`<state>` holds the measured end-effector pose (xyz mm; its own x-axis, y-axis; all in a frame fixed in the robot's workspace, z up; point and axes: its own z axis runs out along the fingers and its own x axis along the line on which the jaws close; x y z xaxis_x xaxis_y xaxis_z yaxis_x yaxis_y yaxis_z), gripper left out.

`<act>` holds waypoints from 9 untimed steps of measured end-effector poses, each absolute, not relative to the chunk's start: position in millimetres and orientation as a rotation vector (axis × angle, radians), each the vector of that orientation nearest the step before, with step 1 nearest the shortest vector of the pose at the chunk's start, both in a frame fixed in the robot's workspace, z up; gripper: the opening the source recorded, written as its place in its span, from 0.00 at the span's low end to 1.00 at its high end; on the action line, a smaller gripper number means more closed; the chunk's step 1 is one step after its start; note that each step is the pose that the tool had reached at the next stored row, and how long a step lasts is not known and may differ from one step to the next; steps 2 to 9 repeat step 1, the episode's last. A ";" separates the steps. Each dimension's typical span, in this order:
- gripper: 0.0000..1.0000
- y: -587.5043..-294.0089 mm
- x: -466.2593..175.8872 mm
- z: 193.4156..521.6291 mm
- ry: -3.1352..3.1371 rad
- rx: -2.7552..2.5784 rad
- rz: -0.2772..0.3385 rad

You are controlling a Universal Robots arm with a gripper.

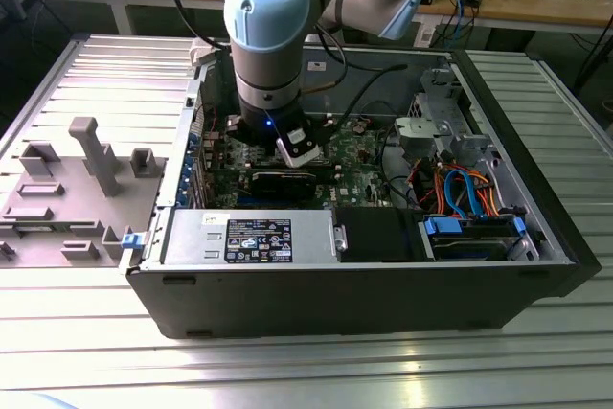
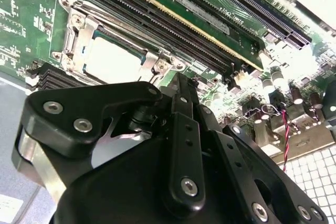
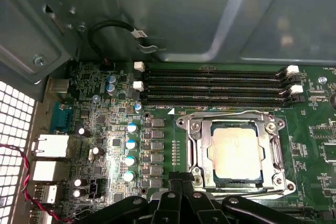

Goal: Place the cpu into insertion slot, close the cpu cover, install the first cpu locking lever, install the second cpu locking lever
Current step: 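Install the second cpu locking lever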

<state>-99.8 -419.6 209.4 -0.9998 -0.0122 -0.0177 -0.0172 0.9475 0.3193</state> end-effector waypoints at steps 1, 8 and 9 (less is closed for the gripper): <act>0.11 -419.6 -99.8 209.4 3.085 -0.023 0.506; 0.11 -419.6 -99.8 209.4 3.085 -0.023 0.506; 0.11 -419.6 -99.8 209.4 3.085 -0.023 0.506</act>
